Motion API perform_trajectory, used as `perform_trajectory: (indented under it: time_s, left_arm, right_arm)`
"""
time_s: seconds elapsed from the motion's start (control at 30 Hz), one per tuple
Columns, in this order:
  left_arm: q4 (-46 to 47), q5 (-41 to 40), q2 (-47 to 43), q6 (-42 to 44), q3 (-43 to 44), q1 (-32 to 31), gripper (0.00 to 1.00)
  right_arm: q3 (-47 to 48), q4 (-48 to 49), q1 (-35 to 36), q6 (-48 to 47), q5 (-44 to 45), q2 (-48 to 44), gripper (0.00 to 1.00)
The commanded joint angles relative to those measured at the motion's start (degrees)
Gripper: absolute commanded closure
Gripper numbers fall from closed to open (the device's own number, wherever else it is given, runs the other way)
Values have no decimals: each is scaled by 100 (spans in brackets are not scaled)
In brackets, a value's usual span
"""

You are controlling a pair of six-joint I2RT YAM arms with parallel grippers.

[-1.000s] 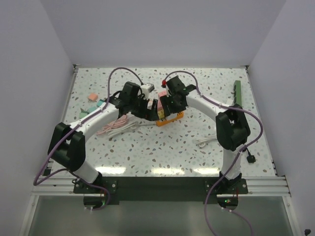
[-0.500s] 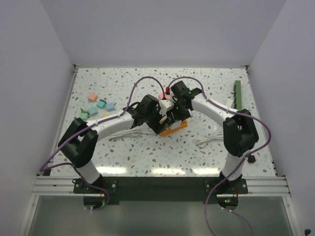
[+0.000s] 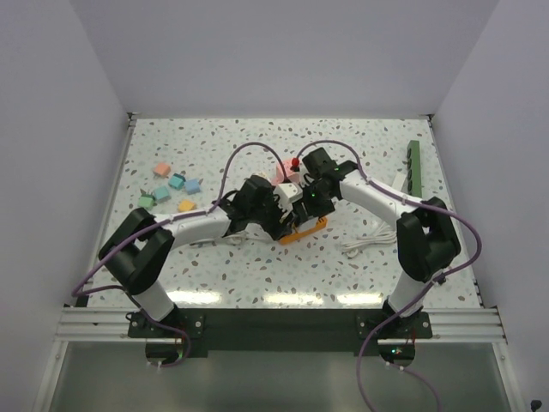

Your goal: Pull the plug off the socket

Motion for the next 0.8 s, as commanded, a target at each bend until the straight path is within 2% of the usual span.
perform_trajectory:
  time_s: [0.0, 0.03, 0.07, 0.13, 0.17, 0.2, 0.4, 0.6, 0.77]
  left_arm:
    - [789, 402, -199, -335, -111, -111, 30]
    - [894, 412, -182, -344, -155, -120, 33]
    - [956, 429, -173, -535, -233, -129, 48]
    - [1054, 447, -172, -634, -278, -146, 68]
    - [1045, 438, -181, -651, -322, -155, 91]
    - [1062, 377, -207, -669, -348, -164, 100]
    - [861, 140, -611, -677, -428, -173, 100]
    - [852, -291, -1735, -1047, -68, -173, 100]
    - [545, -361, -1869, -1100, 196, -173, 100]
  right_arm:
    - [-199, -24, 9, 217, -382, -62, 100]
    - [-216, 11, 18, 261, -417, -27, 100]
    - [-251, 55, 18, 279, -400, -10, 100]
    - [-269, 91, 27, 349, -330, 78, 100]
    - [-278, 100, 27, 384, -286, 131, 100]
    - [-269, 100, 36, 471, -207, 157, 100]
    - [-234, 38, 53, 683, 205, 544, 100]
    - [-313, 125, 80, 929, 795, 1062, 100]
    - [-383, 266, 106, 999, 901, 1344, 100]
